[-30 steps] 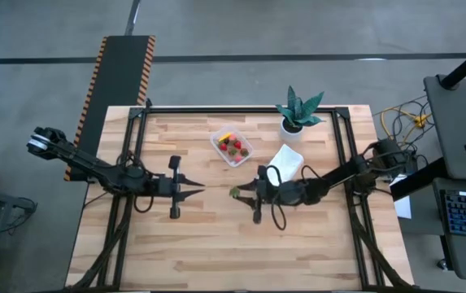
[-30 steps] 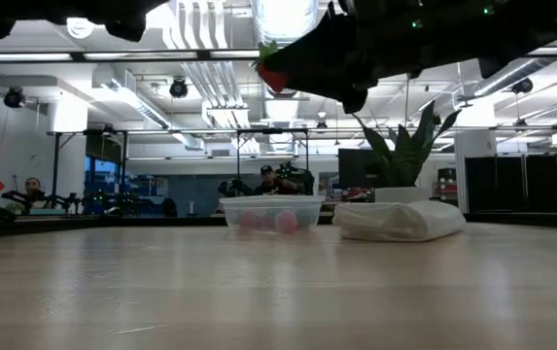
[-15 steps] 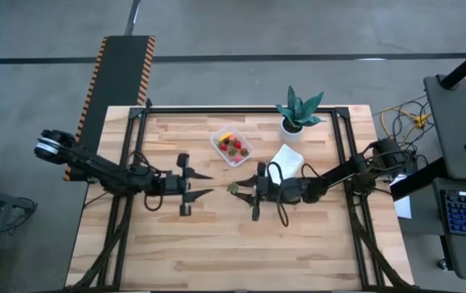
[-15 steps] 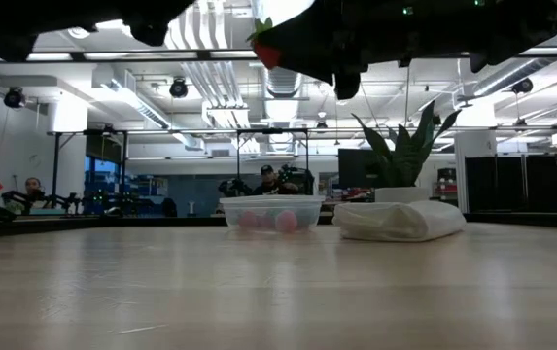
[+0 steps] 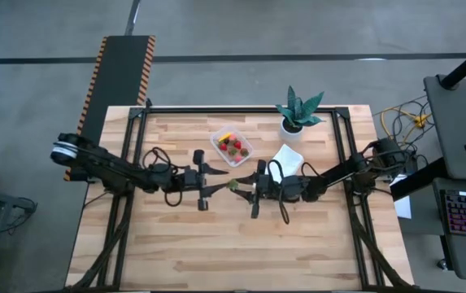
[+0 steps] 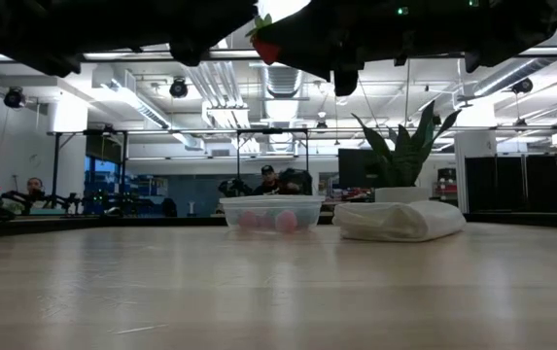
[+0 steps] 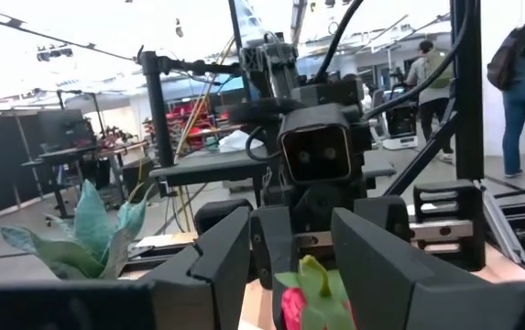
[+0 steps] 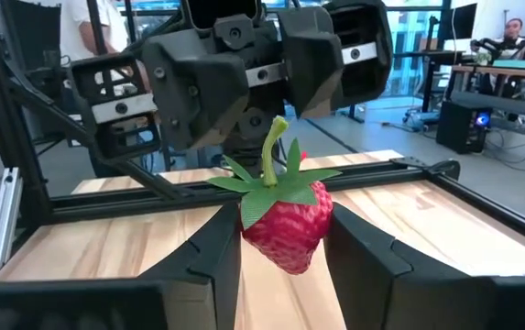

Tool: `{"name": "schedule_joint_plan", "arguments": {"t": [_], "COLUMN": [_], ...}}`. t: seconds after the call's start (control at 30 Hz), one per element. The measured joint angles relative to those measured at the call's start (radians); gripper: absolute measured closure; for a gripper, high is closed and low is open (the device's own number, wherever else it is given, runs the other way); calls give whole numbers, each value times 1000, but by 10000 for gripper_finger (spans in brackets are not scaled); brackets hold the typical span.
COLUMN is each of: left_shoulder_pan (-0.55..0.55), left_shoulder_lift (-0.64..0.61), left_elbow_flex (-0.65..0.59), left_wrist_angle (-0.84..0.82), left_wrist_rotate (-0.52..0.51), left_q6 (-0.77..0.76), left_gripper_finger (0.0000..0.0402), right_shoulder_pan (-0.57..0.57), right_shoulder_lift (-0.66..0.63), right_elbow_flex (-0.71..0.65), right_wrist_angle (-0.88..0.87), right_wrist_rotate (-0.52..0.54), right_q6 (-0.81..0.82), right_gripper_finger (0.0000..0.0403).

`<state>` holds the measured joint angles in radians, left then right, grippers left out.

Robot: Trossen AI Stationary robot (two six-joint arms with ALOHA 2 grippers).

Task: Pick and placing Produce into tupperware
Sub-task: Put the strawberry into the transparent bin

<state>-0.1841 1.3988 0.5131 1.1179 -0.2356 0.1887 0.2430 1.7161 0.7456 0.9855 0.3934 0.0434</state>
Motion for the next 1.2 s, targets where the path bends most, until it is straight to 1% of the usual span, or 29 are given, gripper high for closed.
{"name": "schedule_joint_plan", "arguments": {"t": [0.17,0.33,0.5,0.67,0.8,1.0,1.2], "left_shoulder_pan": [10,27,44,48,48,49,53], "left_shoulder_lift": [46,75,106,121,113,107,106], "left_elbow_flex": [21,45,58,73,74,72,76], "left_wrist_angle": [-1,-4,-9,-9,-10,-16,-35], "left_wrist_rotate": [15,102,108,115,148,154,157], "left_q6": [-1,-18,-26,-25,-25,-22,-22], "left_gripper_finger": [260,260,267,296,333,393,400], "right_shoulder_pan": [-2,-2,-2,-2,-4,-7,-7], "right_shoulder_lift": [0,0,0,0,0,0,1], "right_elbow_flex": [0,0,0,0,0,0,0], "right_wrist_angle": [0,0,0,-1,-1,0,-2], "right_wrist_rotate": [0,0,0,0,0,0,1], "right_q6": [-4,-4,-4,-10,-11,-11,-11], "right_gripper_finger": [278,278,278,278,278,278,278]}}
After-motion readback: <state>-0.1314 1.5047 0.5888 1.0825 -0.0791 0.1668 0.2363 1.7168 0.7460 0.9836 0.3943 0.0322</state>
